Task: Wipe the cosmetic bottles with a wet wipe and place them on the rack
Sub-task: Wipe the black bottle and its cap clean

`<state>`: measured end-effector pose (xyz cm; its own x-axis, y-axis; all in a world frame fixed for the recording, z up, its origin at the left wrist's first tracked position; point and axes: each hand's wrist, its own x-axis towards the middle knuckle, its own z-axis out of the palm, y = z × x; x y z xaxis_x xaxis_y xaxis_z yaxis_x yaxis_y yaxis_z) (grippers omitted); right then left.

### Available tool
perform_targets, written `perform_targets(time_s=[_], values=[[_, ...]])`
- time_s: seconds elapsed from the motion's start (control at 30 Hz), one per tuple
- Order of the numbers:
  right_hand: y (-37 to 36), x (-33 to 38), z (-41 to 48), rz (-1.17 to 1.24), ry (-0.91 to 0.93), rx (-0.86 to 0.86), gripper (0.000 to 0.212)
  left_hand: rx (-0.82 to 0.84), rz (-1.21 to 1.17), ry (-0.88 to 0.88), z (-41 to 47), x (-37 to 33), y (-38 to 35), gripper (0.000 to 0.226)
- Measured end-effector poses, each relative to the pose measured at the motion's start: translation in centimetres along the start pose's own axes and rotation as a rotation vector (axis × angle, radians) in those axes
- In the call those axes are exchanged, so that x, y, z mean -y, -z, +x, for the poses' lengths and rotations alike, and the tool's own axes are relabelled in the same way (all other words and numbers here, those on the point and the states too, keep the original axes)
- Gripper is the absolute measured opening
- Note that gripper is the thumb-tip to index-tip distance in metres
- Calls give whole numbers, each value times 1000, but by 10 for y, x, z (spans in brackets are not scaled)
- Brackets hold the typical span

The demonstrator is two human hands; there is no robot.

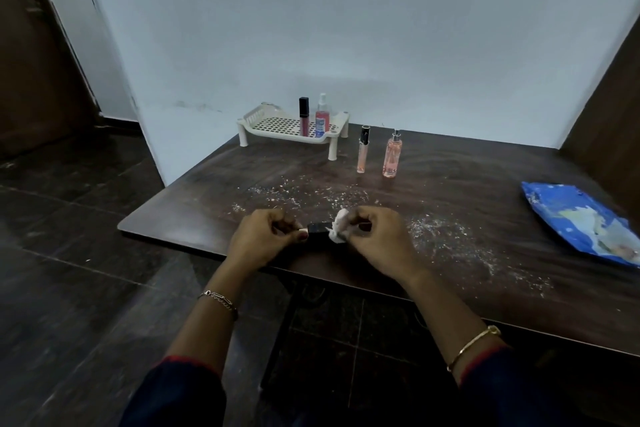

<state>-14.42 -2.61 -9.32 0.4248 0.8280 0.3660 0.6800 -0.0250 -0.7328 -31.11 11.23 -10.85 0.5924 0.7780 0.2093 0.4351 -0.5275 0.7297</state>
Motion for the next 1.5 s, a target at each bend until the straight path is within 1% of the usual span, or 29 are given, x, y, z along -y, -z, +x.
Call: perform_targets(time_s=[0.07, 0.13, 0.23, 0.33, 0.43, 0.53, 0.63, 0.7, 0.73, 0.8, 0.87, 0.97, 1.03, 1.13, 1.27, 1.33, 1.4, 1.47, 1.5], values=[[1, 0, 4, -141, 36, 45, 12, 14, 6, 1, -1, 4, -1, 15], [1, -1, 7, -218, 83, 51, 13, 16, 16, -8, -1, 6, -1, 14], [2, -2, 11, -302, 172, 63, 14, 7, 33, -41, -1, 8, -2, 12], [2, -9, 16, -342, 223, 56, 14, -36, 32, -60, -2, 9, -4, 12], [7, -12, 19, -408, 231, 72, 12, -55, 41, -61, -4, 8, -6, 13], [18, -17, 23, -503, 180, 102, 15, -66, 47, -62, -6, 7, -5, 14], [27, -12, 25, -405, 121, -16, 9, -66, 52, -55, -8, 5, -4, 12], [20, 1, 27, -386, 170, -58, 7, -72, 56, -46, -8, 6, -4, 11], [13, 8, 27, -395, 214, -29, 10, -73, 61, -38, -8, 6, -4, 10], [-7, 18, 24, -436, 296, 83, 18, -75, 69, -28, -8, 7, -5, 11], [-26, 21, 18, -537, 366, 155, 18, -82, 77, -40, -8, 8, -6, 13], [-32, 19, 13, -598, 451, 127, 10, -94, 70, -56, -8, 7, -5, 13], [-28, 12, 11, -612, 474, 103, 8, -94, 52, -52, -9, 6, -5, 12], [-17, 2, 6, -646, 456, 82, 15, -86, 39, -42, -9, 6, -5, 10], [-2, -8, 3, -666, 449, 39, 19, -75, 35, -47, -9, 5, -4, 19], [4, -11, 3, -677, 443, 47, 13, -72, 28, -43, -9, 4, -4, 22], [7, -11, 4, -637, 419, 54, 10, -75, 29, -39, -10, 2, -4, 23], [9, -9, 9, -571, 383, 34, 20, -78, 33, -38, -10, 2, -3, 23], [8, -6, 12, -548, 369, 26, 21, -79, 36, -40, -11, 1, -3, 22]])
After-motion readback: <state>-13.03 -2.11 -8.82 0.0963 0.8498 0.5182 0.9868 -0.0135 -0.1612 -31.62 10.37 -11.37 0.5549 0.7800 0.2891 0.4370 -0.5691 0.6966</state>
